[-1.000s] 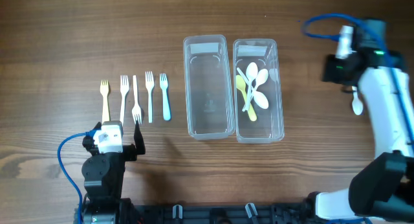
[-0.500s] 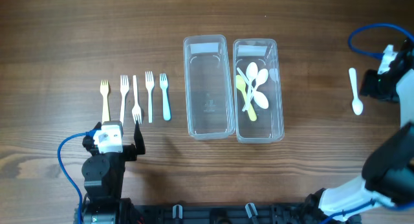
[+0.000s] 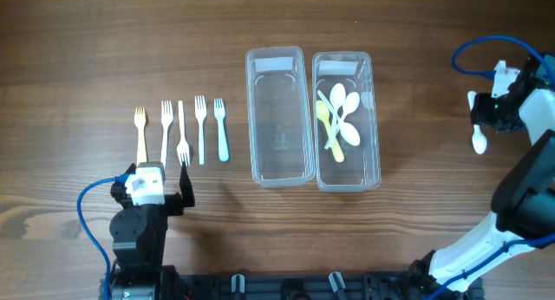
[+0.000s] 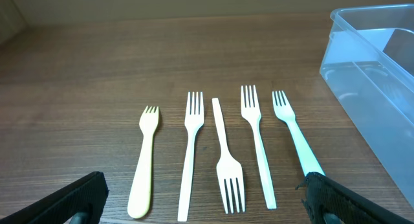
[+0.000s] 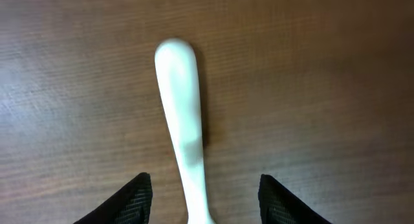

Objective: Pack container
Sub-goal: 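Grasp the last white spoon by its handle with the right gripper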

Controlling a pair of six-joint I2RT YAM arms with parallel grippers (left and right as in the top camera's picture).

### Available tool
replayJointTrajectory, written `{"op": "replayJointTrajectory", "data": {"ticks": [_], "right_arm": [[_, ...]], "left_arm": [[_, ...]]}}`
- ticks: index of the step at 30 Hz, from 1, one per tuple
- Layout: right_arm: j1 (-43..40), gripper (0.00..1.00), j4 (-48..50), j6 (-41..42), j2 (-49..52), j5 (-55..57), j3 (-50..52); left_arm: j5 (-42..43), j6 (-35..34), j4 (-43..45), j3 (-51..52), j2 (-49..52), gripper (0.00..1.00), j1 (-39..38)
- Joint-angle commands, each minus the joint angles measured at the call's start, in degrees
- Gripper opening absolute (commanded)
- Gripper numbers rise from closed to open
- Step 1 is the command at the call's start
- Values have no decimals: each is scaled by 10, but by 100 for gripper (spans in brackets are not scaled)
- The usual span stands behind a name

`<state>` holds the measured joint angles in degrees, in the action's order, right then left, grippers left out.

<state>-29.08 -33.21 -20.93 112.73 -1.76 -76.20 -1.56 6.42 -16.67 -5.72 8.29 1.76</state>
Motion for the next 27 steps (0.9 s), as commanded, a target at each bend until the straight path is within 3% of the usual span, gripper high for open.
{"op": "replayJointTrajectory", "data": {"ticks": [1, 13, 14, 16, 17, 27], "right_arm": [[0, 52, 16, -16, 15, -24, 2], [0, 48, -3, 16, 61, -48, 2], [0, 39, -4, 17, 62, -48, 2], [0, 7, -6, 18, 63, -52, 2], [0, 4, -7, 22, 63, -52, 2], [15, 4, -14, 47, -11, -58, -19]], "left_arm": [[9, 9, 1, 5, 0, 100, -3], [9, 9, 1, 5, 0, 100, -3], [9, 9, 1, 5, 0, 100, -3], [9, 9, 1, 5, 0, 100, -3], [9, 9, 1, 5, 0, 100, -3], [9, 9, 1, 5, 0, 100, -3]]}}
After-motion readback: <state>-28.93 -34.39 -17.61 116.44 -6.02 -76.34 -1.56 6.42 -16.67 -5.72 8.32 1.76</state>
